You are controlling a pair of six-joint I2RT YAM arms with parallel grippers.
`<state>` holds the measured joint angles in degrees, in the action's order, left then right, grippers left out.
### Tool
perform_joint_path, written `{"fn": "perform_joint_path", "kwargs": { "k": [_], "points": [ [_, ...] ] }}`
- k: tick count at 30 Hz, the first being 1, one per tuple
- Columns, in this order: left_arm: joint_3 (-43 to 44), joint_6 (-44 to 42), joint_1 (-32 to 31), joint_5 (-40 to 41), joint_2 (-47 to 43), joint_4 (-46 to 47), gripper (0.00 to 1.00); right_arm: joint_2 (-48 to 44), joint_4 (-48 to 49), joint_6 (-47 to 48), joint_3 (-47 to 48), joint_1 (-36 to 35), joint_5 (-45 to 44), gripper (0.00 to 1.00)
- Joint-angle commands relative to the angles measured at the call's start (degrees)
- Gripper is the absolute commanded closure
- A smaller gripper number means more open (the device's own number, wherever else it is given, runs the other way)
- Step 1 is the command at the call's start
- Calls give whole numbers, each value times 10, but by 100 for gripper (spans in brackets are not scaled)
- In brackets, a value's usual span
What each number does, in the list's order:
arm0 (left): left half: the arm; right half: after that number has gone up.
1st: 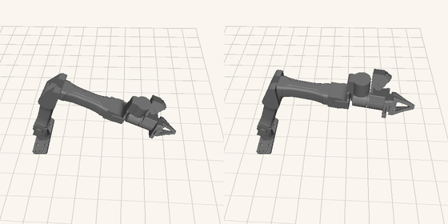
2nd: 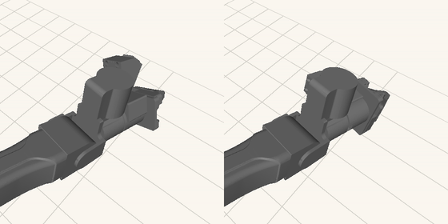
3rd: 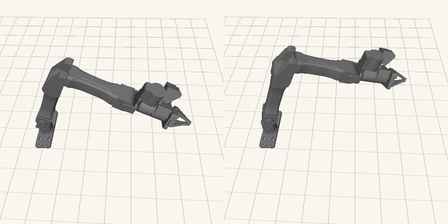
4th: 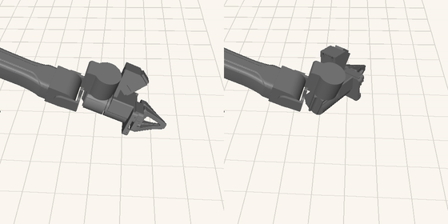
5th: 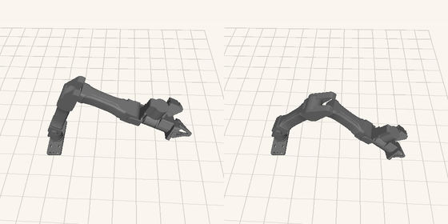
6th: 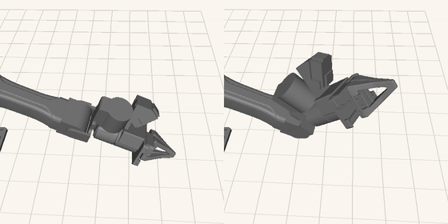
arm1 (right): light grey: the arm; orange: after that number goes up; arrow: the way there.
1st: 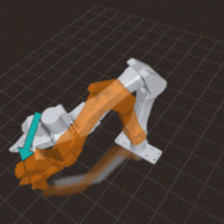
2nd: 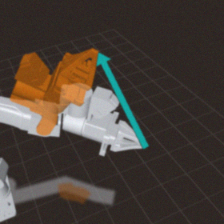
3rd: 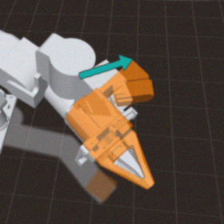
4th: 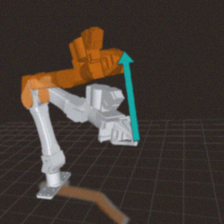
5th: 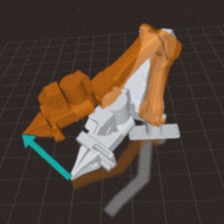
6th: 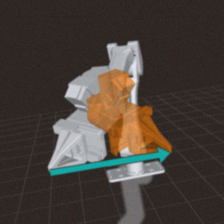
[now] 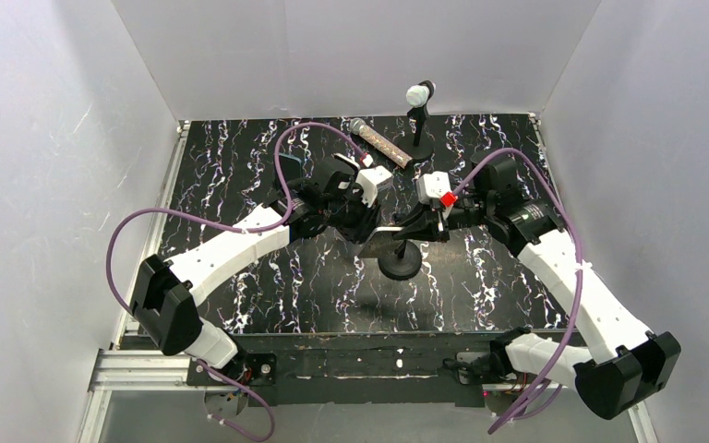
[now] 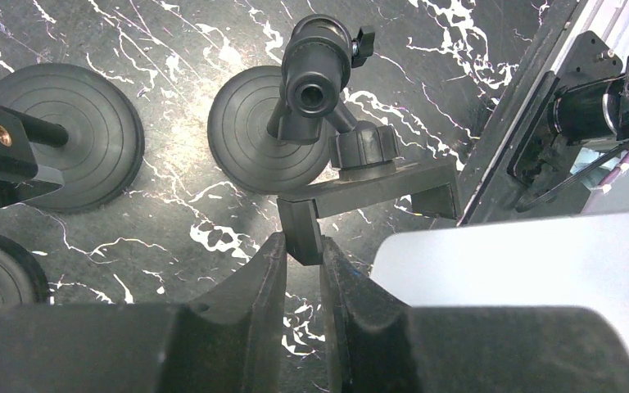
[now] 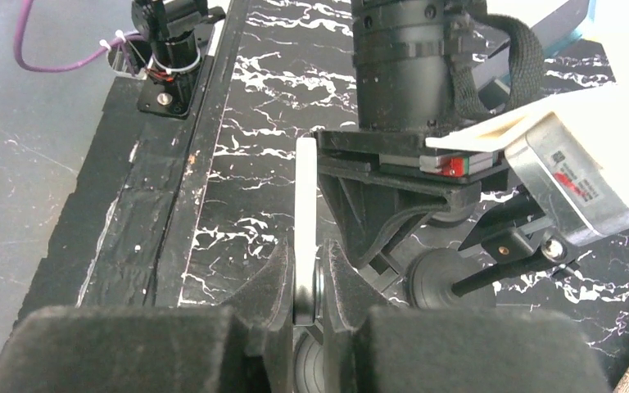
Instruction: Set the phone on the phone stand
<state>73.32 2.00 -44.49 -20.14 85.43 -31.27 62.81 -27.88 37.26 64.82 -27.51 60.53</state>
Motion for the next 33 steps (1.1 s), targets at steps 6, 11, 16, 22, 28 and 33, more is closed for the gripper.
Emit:
{"fn": "perform_joint_path", "kwargs": {
  "k": [6, 11, 16, 22, 28, 33],
  "points": [
    [20, -6, -5, -19, -15, -5, 100, 1, 29, 29, 7, -4, -41, 99],
    [20, -12, -5, -27, -14, -5, 100, 2, 50, 33, -5, -4, -58, 99],
    [23, -15, -5, -17, -14, -12, 100, 22, 9, 46, 27, -4, -72, 99],
    [23, -9, -6, 13, -21, -13, 100, 13, 32, -39, 33, -5, -161, 99],
    [24, 4, -7, 31, -21, -13, 100, 19, 24, -112, 44, -13, -232, 99],
    [22, 15, -7, 63, -20, -15, 100, 18, 27, -174, 48, -16, -287, 99]
  ]
}}
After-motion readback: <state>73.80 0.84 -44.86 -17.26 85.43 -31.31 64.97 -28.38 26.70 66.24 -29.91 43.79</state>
